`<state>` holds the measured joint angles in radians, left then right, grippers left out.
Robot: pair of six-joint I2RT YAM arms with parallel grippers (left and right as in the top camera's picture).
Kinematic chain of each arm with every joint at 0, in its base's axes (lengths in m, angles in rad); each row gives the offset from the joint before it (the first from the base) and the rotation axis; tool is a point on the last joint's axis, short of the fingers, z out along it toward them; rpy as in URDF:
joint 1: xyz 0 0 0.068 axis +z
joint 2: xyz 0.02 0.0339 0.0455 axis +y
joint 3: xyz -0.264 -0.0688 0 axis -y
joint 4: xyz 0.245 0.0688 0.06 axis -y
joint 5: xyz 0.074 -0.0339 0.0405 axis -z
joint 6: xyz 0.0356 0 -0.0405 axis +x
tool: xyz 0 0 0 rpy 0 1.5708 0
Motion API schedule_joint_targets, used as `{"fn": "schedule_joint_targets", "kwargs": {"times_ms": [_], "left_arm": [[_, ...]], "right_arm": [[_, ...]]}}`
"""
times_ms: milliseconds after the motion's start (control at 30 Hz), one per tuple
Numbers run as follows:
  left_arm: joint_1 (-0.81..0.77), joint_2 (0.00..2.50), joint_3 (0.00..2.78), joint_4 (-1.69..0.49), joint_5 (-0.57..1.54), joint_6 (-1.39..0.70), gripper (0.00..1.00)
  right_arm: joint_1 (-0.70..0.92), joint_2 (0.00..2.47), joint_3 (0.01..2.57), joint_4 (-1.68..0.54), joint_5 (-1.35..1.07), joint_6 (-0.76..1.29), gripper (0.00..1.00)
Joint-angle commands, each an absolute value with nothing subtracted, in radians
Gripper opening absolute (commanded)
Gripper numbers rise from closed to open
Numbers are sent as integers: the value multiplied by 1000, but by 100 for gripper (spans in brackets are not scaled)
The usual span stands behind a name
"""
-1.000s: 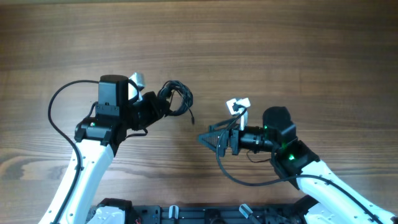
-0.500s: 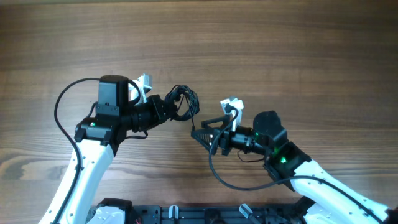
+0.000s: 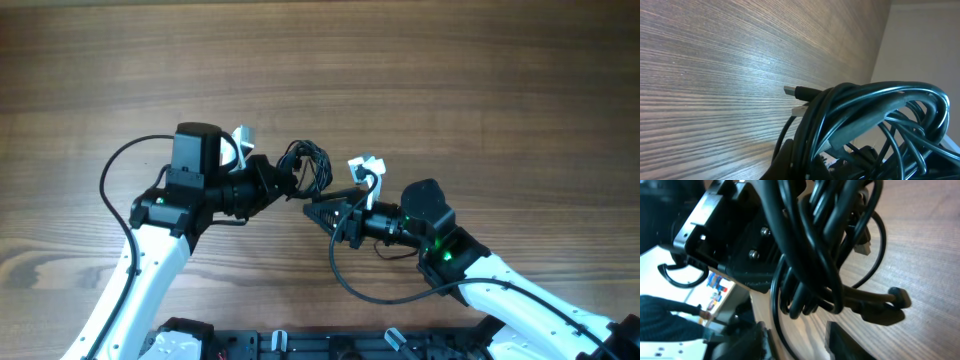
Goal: Untangle cables
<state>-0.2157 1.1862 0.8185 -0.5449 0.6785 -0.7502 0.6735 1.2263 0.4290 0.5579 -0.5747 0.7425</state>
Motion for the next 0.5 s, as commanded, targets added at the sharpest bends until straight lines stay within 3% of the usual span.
{"fn": "schedule_joint_targets", "kwargs": {"times_ms": [0,167,467], "left_arm": [[-223,1171,829,-542,641,-770,4],[-223,1171,829,-542,492,-764,4],[-251,1171,829,-538,444,-632,4]], "right_arm": [[678,1238,449,559,-618,785,13],[675,1237,449,554,-733,878,4],[674,1233,449,729,-736,1092,4]]}}
